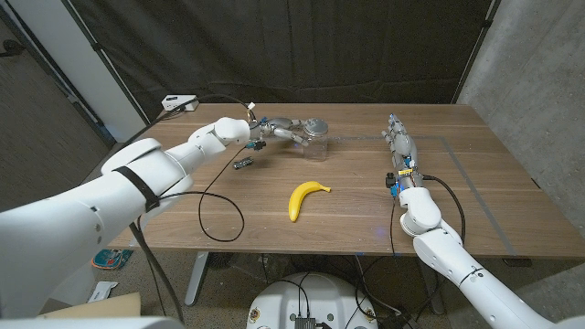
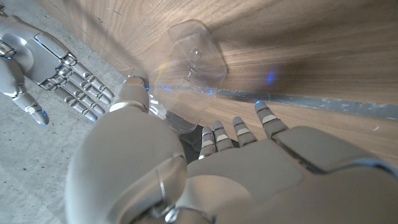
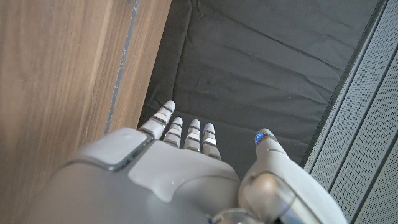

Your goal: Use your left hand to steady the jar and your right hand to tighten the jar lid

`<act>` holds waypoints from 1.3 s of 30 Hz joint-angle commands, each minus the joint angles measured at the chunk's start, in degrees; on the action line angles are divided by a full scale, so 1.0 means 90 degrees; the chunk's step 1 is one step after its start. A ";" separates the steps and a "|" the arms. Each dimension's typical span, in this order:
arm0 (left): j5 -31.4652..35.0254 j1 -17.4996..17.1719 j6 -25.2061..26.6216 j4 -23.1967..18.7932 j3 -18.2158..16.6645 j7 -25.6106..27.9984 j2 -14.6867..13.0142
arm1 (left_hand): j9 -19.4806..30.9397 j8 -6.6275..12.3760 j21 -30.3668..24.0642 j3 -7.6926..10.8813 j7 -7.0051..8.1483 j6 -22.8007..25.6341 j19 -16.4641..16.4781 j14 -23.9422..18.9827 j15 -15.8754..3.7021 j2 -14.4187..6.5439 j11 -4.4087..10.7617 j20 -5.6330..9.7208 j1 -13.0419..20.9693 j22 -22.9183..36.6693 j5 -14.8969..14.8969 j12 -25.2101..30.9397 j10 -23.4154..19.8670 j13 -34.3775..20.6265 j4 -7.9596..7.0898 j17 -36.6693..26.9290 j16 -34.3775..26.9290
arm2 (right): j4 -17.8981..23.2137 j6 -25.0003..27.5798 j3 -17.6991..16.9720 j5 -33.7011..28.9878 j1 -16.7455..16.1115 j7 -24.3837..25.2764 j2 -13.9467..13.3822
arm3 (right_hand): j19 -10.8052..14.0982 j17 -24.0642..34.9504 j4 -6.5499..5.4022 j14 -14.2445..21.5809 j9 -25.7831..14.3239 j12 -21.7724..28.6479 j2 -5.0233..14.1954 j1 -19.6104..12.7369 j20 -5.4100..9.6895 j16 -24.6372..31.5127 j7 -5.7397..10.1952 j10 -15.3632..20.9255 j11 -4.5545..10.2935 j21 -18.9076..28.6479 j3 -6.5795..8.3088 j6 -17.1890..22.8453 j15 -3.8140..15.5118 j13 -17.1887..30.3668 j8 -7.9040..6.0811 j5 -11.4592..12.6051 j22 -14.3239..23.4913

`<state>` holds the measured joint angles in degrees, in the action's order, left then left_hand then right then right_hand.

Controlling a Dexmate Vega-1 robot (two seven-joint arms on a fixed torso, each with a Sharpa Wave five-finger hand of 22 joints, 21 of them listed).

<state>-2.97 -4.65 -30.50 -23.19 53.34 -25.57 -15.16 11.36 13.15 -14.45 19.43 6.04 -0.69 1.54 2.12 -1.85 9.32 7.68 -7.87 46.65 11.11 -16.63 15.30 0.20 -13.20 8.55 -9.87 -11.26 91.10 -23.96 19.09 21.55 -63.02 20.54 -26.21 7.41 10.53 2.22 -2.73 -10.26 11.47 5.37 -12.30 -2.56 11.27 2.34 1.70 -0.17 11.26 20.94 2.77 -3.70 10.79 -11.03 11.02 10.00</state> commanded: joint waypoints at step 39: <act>-0.0308 -0.1181 -0.0200 -0.2577 -0.0323 0.0582 -0.1171 | 0.0030 0.1239 -0.0088 -0.0438 0.0516 0.3874 0.0658 -0.2035 -0.0625 -0.1083 0.0478 -0.0034 0.1226 0.0106 0.0706 0.0383 -0.3148 -0.0066 -0.0153 -0.0226 -0.0515 | -0.0033 0.0051 0.0124 -0.0319 0.0160 -0.0001 -0.0057 | 0.0037 0.0026 0.0035 0.0095 -0.0036 0.0036 -0.0008 0.0062 -0.0025 0.0046 -0.0001 0.0168 -0.0079 0.0037 -0.0058 0.0078 -0.0053 0.0023 -0.0020 0.0004 0.0016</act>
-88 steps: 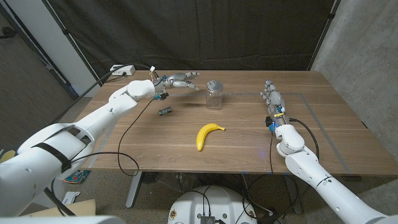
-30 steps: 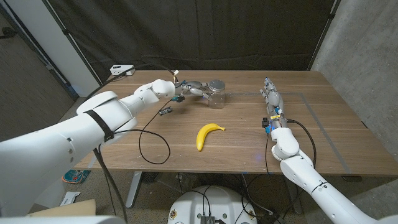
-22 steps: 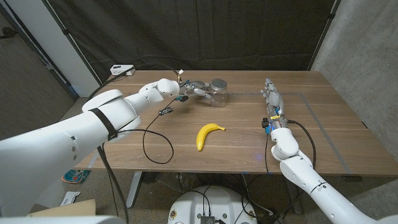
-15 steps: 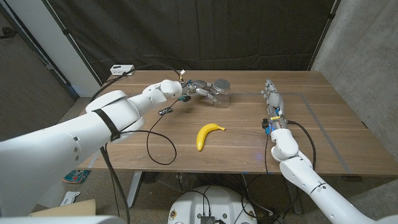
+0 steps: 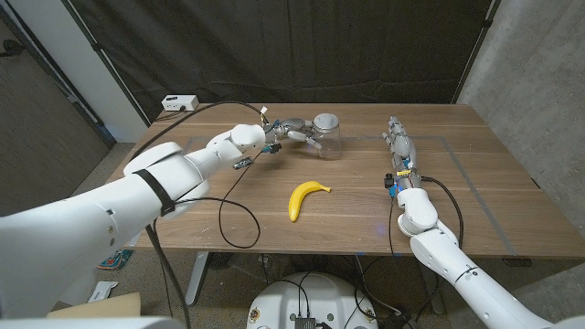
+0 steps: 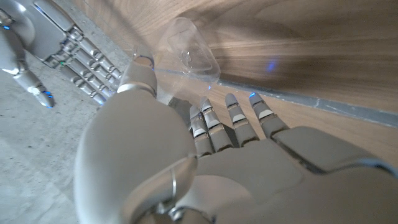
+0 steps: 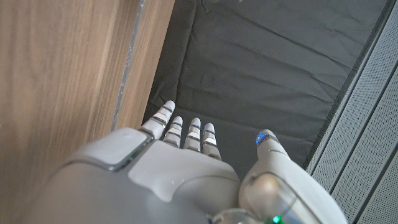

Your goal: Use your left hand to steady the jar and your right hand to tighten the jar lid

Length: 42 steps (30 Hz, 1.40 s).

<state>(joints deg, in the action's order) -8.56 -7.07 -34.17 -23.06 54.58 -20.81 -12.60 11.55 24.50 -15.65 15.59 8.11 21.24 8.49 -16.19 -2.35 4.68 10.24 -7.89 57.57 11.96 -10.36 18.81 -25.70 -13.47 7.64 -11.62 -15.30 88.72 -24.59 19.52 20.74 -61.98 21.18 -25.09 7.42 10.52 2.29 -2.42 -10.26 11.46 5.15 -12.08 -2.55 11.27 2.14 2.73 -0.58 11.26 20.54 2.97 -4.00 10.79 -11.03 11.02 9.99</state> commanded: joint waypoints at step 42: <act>0.1244 -0.1736 0.1545 -0.4442 -0.1054 0.0249 -0.2281 | -0.0005 0.0025 0.0077 -0.0096 0.0153 0.1771 -0.0289 -0.0043 -0.0521 -0.0726 0.0135 -0.0079 -0.0025 0.0042 0.0028 -0.0032 -0.0570 -0.0105 -0.0033 -0.0079 -0.0147 | 0.4692 0.7371 0.2706 -0.4968 0.2816 -0.3504 -0.2981 | 0.0780 0.0016 0.0981 0.0619 -0.0096 -0.0034 -0.0060 -0.2484 -0.0374 0.0034 -0.0134 0.0036 -0.0039 0.0084 0.0901 0.0053 0.0104 0.0098 -0.0060 -0.0027 -0.0004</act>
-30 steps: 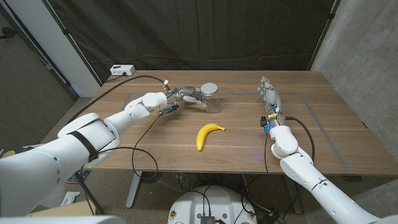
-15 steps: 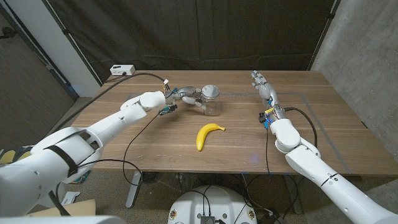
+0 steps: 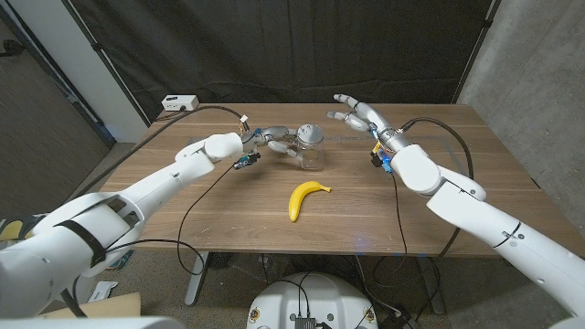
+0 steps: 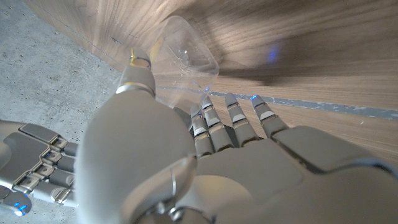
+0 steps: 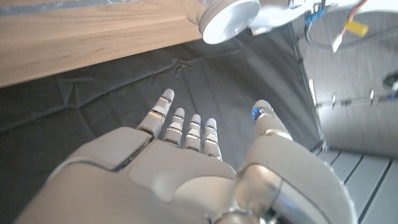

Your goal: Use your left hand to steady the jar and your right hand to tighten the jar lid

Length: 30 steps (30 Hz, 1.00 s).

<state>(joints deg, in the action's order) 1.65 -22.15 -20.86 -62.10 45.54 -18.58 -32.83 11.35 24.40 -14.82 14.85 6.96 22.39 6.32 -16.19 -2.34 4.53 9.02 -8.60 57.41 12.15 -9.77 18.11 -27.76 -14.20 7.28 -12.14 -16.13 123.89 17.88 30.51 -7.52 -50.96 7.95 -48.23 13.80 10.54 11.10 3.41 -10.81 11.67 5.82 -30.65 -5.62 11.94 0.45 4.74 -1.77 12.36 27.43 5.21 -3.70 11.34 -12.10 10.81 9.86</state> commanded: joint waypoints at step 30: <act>0.0361 -0.0033 0.0237 -0.0074 0.0006 0.0174 -0.0017 | 0.0011 0.0038 -0.0049 -0.0057 0.0271 0.1815 -0.0032 -0.0087 -0.0633 -0.0766 0.0272 0.0031 0.0031 0.0033 -0.0036 0.0019 -0.0486 -0.0068 0.0052 0.0013 -0.0059 | -0.0555 0.1497 0.2916 -0.3838 0.4044 -0.6710 0.0953 | 0.0062 0.0043 -0.0060 -0.0591 -0.0073 -0.0036 -0.0619 -0.1662 0.0090 -0.0057 0.0836 -0.1049 0.0217 -0.0051 0.0235 -0.1164 -0.0023 0.0099 0.0121 0.0075 0.0020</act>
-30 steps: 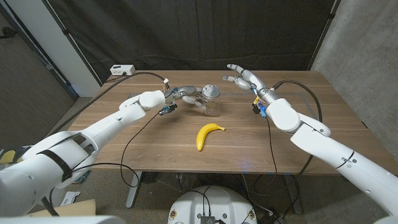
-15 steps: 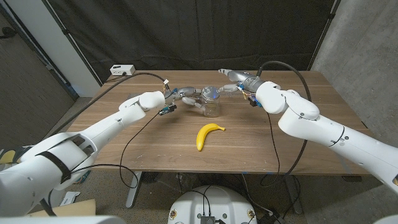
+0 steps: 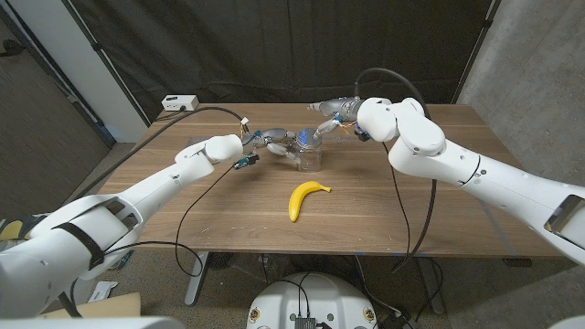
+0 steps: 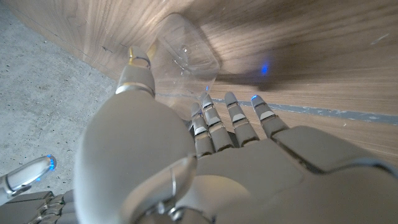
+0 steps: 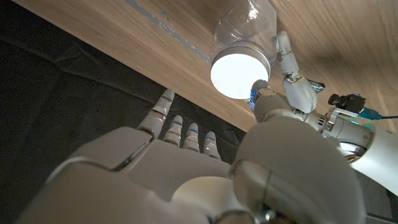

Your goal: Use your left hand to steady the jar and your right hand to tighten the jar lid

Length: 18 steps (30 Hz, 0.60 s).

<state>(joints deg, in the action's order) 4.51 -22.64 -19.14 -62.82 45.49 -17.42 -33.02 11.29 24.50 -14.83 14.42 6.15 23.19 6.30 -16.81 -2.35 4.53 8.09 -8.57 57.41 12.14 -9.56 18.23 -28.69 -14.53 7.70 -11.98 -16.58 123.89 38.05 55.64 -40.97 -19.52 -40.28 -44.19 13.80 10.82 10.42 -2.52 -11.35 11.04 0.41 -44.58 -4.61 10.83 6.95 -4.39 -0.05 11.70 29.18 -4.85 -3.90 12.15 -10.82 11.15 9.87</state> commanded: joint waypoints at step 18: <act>0.0023 -0.0035 0.0162 -0.0156 0.0002 0.0012 -0.0038 | 0.0016 -0.0001 -0.0049 -0.0038 0.0361 0.1736 -0.0058 -0.0013 -0.0639 -0.0787 0.0369 0.0031 0.0021 0.0038 -0.0058 -0.0023 -0.0397 -0.0051 0.0008 0.0013 0.0007 | -0.1324 -0.1356 0.0291 -0.0397 0.0844 -0.1759 0.1056 | 0.0216 0.0028 -0.0028 -0.0035 -0.0050 -0.0036 -0.0078 -0.0689 -0.0004 0.0033 0.0627 -0.0530 0.0058 0.0022 0.0038 -0.0477 -0.0008 0.0044 -0.0009 0.0080 0.0023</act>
<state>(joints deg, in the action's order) 4.86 -22.57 -18.07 -63.54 45.56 -17.15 -33.18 11.35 24.47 -15.07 14.18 6.07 23.27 6.03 -16.81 -2.35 4.53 8.11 -8.30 57.41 12.42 -9.77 18.12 -28.68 -14.85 7.93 -11.71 -16.58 115.55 28.71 57.41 -42.34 -13.54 -53.91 -37.45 15.43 10.81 10.42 -2.44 -11.61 10.79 -0.33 -49.87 -4.61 11.27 12.52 -8.36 0.64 11.70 29.17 -8.41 -3.81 12.40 -10.82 11.47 10.01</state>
